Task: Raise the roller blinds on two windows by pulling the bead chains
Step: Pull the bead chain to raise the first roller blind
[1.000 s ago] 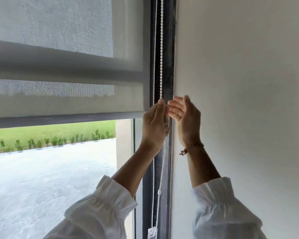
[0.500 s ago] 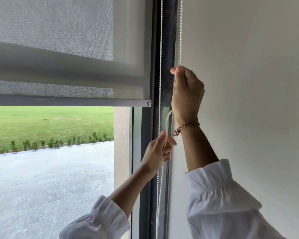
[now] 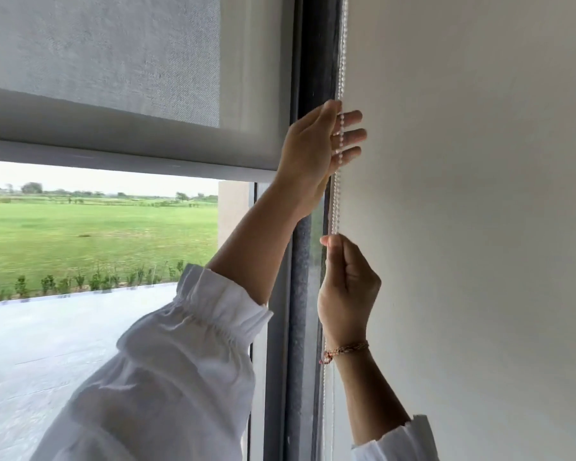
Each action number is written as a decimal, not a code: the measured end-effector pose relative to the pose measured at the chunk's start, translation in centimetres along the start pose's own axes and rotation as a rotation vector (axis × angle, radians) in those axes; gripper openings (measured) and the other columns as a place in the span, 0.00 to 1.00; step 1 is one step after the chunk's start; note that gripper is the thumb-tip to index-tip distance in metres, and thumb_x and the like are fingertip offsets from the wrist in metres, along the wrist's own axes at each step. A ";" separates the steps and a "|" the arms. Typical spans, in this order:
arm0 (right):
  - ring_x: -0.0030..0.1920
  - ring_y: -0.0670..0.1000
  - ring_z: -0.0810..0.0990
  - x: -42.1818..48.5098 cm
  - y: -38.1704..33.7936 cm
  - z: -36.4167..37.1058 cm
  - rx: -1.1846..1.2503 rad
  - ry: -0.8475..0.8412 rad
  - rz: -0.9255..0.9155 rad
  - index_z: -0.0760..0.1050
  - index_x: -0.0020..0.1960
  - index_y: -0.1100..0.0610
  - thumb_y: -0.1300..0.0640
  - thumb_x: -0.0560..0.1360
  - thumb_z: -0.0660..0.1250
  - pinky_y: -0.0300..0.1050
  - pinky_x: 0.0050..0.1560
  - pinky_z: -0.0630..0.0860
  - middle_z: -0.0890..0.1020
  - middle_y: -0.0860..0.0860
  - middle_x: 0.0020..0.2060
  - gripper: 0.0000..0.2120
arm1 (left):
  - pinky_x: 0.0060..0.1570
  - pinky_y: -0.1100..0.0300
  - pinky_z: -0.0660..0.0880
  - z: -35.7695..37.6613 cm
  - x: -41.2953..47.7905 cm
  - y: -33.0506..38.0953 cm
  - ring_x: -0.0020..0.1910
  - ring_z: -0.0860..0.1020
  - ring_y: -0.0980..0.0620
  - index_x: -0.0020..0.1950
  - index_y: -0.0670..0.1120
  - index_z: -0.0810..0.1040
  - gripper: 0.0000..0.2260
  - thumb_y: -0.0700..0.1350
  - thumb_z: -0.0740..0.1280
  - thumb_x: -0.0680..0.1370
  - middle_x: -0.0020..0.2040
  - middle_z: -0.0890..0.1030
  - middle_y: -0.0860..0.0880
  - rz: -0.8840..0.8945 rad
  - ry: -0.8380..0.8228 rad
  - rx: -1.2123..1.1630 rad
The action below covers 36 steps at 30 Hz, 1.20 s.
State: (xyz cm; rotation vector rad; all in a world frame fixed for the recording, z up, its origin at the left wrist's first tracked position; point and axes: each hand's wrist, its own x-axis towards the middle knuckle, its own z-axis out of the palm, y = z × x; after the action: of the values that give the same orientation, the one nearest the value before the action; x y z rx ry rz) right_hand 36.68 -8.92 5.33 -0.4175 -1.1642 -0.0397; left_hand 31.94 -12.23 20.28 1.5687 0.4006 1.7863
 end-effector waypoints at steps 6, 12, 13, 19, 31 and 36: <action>0.32 0.33 0.71 -0.5 -0.1 -0.4 -0.045 0.001 -0.067 0.79 0.42 0.65 0.60 0.76 0.58 0.20 0.37 0.65 0.81 0.54 0.30 0.13 | 0.17 0.67 0.55 1.9 0.6 0.0 0.19 0.58 0.59 0.42 0.45 0.77 0.13 0.48 0.58 0.80 0.26 0.64 0.53 0.019 0.208 -0.012; 0.36 0.43 0.76 -0.7 0.7 -0.7 -0.081 0.005 -0.059 0.79 0.42 0.65 0.61 0.76 0.58 0.21 0.40 0.67 0.84 0.55 0.34 0.13 | 0.17 0.69 0.53 2.1 0.2 -1.0 0.18 0.56 0.59 0.33 0.47 0.72 0.16 0.48 0.57 0.80 0.21 0.61 0.56 0.083 0.222 -0.085; 0.38 0.44 0.78 -1.0 0.9 -0.8 -0.086 0.001 -0.051 0.79 0.42 0.65 0.60 0.76 0.58 0.22 0.41 0.68 0.84 0.55 0.35 0.13 | 0.17 0.69 0.54 2.0 0.1 -1.4 0.18 0.56 0.59 0.33 0.47 0.72 0.16 0.48 0.57 0.80 0.22 0.61 0.55 0.092 0.227 -0.079; 0.41 0.46 0.79 -2.0 2.2 -1.5 -0.090 -0.015 -0.037 0.79 0.42 0.64 0.52 0.78 0.55 0.23 0.42 0.70 0.80 0.46 0.37 0.20 | 0.17 0.69 0.54 1.6 -0.6 -3.6 0.18 0.55 0.59 0.33 0.48 0.72 0.16 0.49 0.57 0.80 0.20 0.60 0.56 0.103 0.245 -0.097; 0.41 0.45 0.79 -1.9 2.7 -0.5 -0.062 -0.018 -0.064 0.79 0.42 0.63 0.51 0.79 0.54 0.21 0.43 0.69 0.79 0.45 0.38 0.21 | 0.17 0.70 0.54 1.0 0.2 -4.1 0.17 0.55 0.59 0.32 0.47 0.72 0.16 0.47 0.57 0.80 0.20 0.61 0.57 0.128 0.246 -0.075; 0.40 0.41 0.77 -1.8 2.9 -0.1 -0.045 -0.016 -0.033 0.79 0.42 0.64 0.56 0.77 0.57 0.22 0.43 0.69 0.79 0.45 0.38 0.15 | 0.16 0.69 0.53 0.8 0.5 -4.0 0.17 0.56 0.59 0.32 0.47 0.71 0.16 0.48 0.57 0.80 0.19 0.61 0.57 0.120 0.246 -0.049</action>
State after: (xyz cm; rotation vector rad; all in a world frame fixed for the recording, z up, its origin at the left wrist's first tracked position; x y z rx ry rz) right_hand 36.73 -6.58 2.81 -0.4393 -1.1881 -0.0918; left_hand 33.87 -9.32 18.19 1.3682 0.3817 2.0755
